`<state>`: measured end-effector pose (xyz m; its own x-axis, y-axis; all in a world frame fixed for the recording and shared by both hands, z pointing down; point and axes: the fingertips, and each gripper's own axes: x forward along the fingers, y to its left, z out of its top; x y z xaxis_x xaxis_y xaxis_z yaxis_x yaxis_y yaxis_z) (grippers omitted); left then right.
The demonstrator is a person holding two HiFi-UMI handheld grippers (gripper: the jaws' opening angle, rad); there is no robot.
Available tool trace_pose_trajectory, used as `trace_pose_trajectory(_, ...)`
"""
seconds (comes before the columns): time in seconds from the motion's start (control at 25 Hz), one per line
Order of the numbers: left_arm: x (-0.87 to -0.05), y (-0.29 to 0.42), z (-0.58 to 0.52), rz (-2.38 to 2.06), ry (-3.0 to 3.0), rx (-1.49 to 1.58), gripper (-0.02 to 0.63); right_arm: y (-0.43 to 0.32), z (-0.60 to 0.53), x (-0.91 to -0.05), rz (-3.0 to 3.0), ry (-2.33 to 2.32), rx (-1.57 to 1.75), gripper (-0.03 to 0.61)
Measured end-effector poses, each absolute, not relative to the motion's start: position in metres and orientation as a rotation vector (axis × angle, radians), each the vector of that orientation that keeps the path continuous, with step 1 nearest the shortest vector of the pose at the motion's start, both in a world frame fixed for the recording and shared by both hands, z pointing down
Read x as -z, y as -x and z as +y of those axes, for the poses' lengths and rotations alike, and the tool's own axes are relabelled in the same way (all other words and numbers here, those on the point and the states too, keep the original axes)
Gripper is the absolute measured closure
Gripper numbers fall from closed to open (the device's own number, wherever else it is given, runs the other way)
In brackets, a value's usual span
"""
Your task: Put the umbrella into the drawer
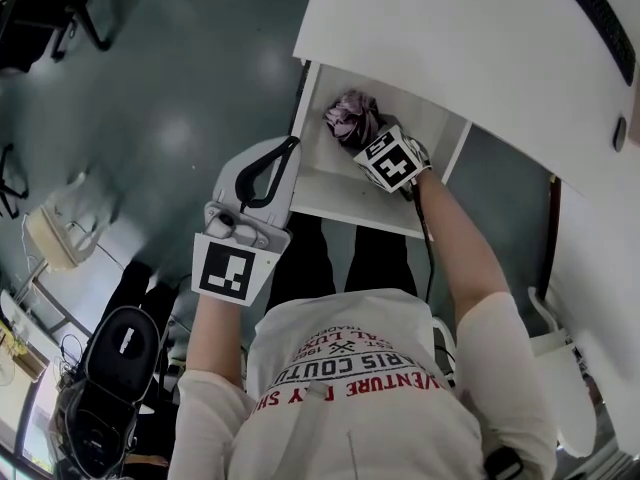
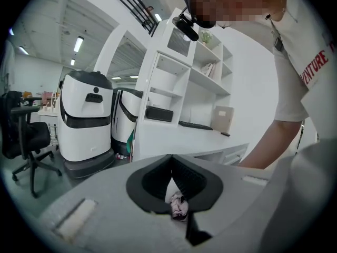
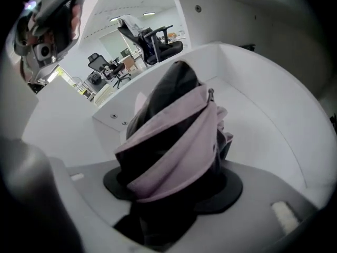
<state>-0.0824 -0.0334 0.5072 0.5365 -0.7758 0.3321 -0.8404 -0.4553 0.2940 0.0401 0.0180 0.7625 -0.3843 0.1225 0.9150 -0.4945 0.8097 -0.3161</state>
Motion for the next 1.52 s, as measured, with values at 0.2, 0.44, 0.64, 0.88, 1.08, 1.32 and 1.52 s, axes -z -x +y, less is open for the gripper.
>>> trace_pose_trajectory(0.2,-0.506,0.081,-0.034,-1.315,-2.365,-0.217,0.606,-0.039,0.014,-0.761,-1.861,-0.336,-0.712,0.236)
trace_pose_trajectory(0.44,-0.475,0.079,-0.040,-1.327,-2.409,-0.212,0.606,-0.035,0.002,-0.706,-1.946,-0.446,-0.684,0.218)
trace_pose_trajectory(0.64,-0.431,0.078,-0.046,-1.348,-2.455,-0.189,0.606,-0.027,-0.007,-0.626,-2.072,-0.510,-0.655,0.236)
trace_pose_trajectory(0.88,-0.377,0.073,-0.041,-1.357,-2.514,-0.172,0.606,-0.032,-0.025,-0.524,-2.213,-0.750,-0.593,0.460)
trace_pose_trajectory(1.08,-0.328,0.074,-0.039,-1.370,-2.574,-0.145,0.606,-0.034,-0.029,-0.439,-2.324,-0.906,-0.471,0.578)
trace_pose_trajectory(1.32,-0.276,0.075,-0.042,-1.365,-2.651,-0.114,0.607,-0.045,-0.037,-0.345,-2.441,-1.111,-0.251,0.578)
trace_pose_trajectory(1.52,-0.259,0.078,-0.042,-1.382,-2.641,-0.111,0.607,-0.067,-0.042,-0.276,-2.516,-1.311,-0.110,0.580)
